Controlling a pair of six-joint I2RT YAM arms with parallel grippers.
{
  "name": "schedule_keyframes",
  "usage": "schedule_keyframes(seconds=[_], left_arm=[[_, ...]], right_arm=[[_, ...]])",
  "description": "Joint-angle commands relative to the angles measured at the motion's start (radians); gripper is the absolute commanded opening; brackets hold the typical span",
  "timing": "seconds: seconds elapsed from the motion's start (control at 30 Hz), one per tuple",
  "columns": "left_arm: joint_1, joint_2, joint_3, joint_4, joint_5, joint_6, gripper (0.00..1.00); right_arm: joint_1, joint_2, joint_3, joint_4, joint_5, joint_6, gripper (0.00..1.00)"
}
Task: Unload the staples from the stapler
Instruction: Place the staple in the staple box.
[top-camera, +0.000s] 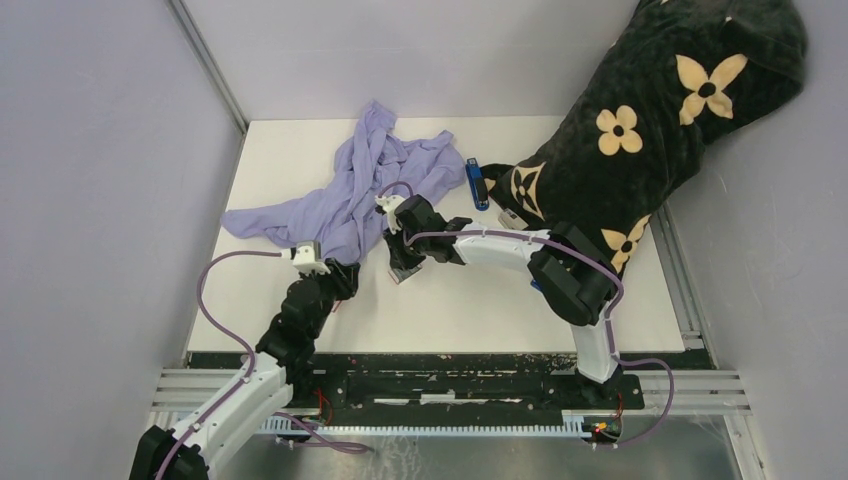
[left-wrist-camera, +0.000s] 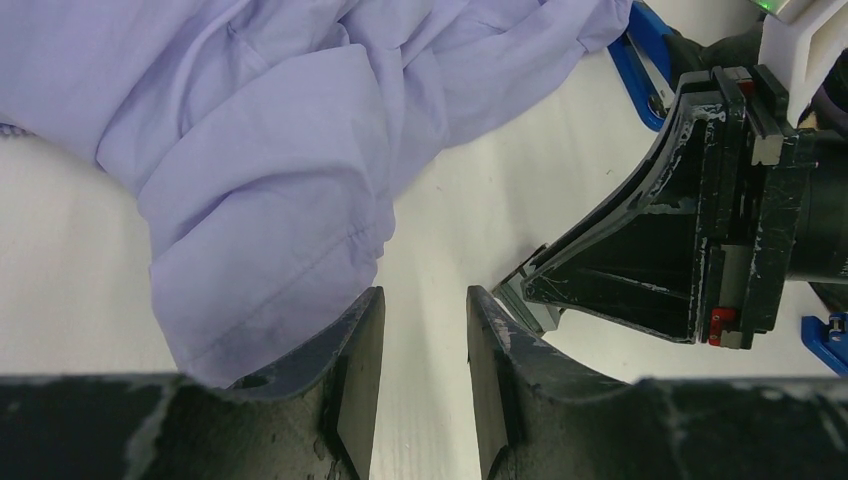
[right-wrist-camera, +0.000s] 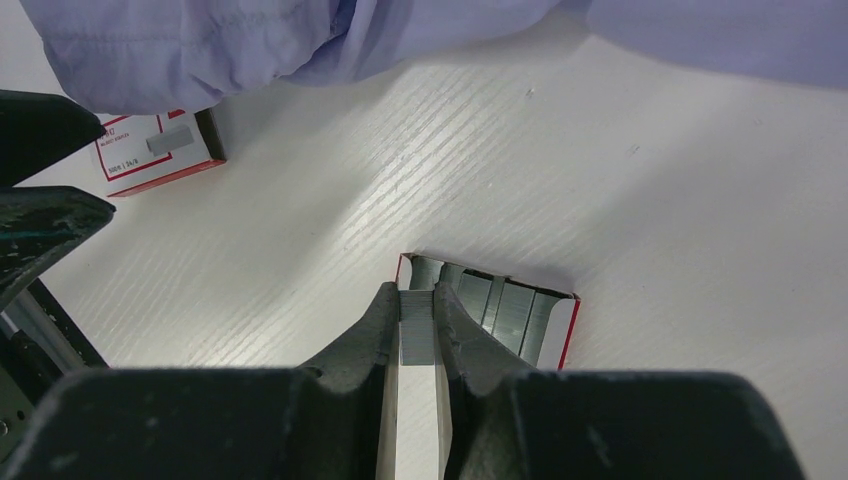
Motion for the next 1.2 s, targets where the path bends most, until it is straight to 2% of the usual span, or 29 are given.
schedule_keyframes(seconds=[0.0, 1.17], left_arm=[[0.004, -0.006, -0.005, 0.056, -0.005, -0.024, 0.43], [0.005, -0.025, -0.011, 0.055, -0.002, -0.023, 0.43]], right_arm=[[0.009, 0.015, 0.049, 0.014, 0.026, 0.004, 0.16], [0.012, 0.045, 0.064, 0.0, 0.053, -0.016, 0.17]])
